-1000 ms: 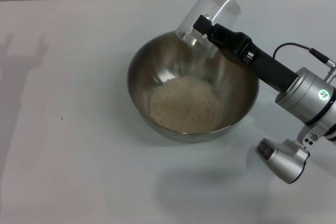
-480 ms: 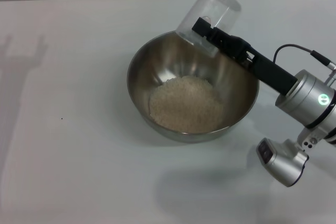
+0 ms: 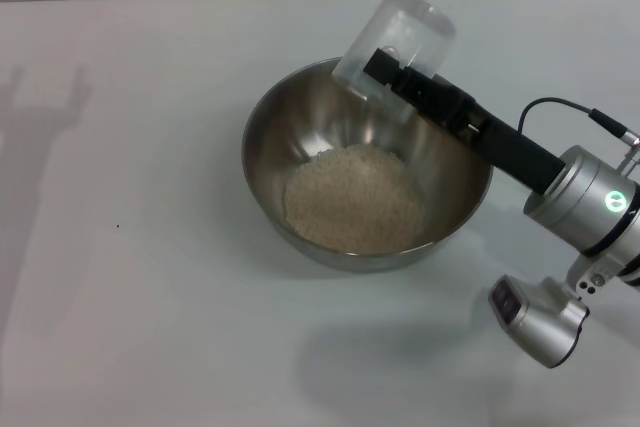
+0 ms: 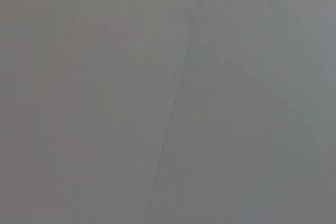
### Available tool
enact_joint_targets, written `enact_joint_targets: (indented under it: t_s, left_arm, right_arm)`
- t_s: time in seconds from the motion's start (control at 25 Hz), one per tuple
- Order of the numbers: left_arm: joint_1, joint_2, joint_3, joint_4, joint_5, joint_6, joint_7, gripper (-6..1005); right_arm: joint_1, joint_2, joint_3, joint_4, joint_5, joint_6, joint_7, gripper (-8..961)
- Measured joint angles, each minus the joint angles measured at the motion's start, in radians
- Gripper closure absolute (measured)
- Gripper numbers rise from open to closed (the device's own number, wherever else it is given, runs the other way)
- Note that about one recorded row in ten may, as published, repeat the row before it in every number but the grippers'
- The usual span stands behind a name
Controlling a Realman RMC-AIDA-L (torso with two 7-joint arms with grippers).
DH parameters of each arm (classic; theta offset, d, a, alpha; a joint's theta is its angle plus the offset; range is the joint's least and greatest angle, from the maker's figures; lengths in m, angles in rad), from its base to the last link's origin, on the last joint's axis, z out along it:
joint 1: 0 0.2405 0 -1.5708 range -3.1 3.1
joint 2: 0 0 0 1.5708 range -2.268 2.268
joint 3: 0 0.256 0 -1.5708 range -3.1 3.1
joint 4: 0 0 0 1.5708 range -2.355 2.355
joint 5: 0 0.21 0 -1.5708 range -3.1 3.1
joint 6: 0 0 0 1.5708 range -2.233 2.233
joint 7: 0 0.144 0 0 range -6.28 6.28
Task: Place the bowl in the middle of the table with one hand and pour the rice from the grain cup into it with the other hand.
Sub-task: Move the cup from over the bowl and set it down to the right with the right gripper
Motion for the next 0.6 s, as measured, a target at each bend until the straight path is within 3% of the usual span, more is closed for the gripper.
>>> enact_joint_targets:
  t_s: [0.6]
  left_arm:
    - [-0.007,0.0,0.001,0.0,0.0,0.0,0.0,135]
  right_arm:
    - [-0.006,-0.001,0.035,0.0,-0.021,-0.003,0.013,940]
